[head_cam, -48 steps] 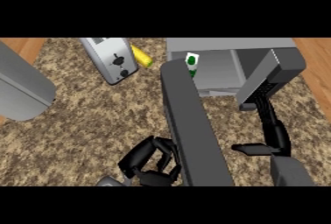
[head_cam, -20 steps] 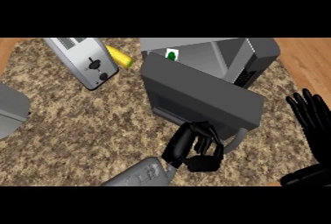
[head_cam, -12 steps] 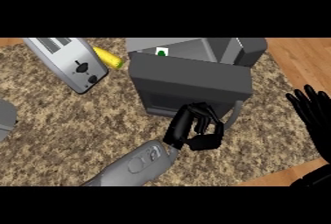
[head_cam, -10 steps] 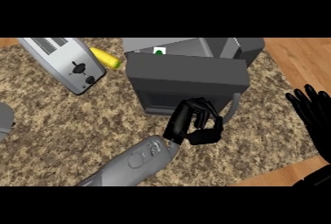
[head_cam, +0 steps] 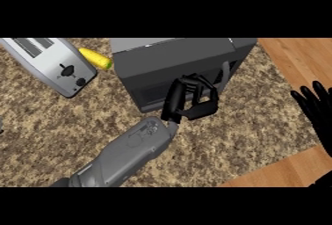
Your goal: Pick up the milk, place it into the microwave and close the microwave
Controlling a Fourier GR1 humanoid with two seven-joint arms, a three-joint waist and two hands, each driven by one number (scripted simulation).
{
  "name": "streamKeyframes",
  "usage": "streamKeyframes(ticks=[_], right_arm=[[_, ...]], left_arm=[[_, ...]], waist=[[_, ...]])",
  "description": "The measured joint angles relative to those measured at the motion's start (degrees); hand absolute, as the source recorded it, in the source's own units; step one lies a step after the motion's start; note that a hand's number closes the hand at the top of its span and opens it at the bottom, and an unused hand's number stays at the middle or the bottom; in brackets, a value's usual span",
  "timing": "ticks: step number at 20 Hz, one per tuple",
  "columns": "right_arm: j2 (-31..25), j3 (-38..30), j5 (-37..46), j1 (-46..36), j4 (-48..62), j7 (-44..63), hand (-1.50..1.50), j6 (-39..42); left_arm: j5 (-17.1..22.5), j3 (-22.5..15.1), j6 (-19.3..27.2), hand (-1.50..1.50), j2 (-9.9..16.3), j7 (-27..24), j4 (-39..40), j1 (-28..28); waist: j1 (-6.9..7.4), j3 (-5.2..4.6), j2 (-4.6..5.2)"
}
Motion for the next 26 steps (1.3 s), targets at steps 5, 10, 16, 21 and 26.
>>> streamKeyframes(ticks=[5,10,16,21,26], right_arm=[[-1.1,-0.4,-2.2,-0.8,-1.2,1.4,-1.5,0.5],[-2.2,-0.8,-4.0,-1.9,-2.0,2.8,-1.5,0.6],[-3.3,-1.2,-6.1,-2.5,-2.8,4.4,-1.5,0.8],[-4.1,-1.6,-7.8,-3.1,-3.3,5.4,-1.5,0.8],[-5.1,-2.3,-9.5,-3.7,-3.6,6.5,-1.5,0.6]], left_arm=[[3.3,1.1,-0.4,1.5,0.0,-2.8,1.2,-0.7],[5.3,1.2,-0.6,1.5,0.0,-6.1,1.7,-0.6],[7.6,1.1,-1.2,1.5,0.0,-9.3,2.2,-0.7],[9.0,0.8,-1.4,1.5,0.0,-11.4,2.9,-0.9],[10.4,0.6,-1.5,1.5,0.0,-13.6,3.3,-0.9]], waist=[[-0.86,0.07,0.22],[-1.34,0.13,0.41],[-1.72,0.21,0.52],[-1.93,0.29,0.54],[-2.16,0.33,0.63]])
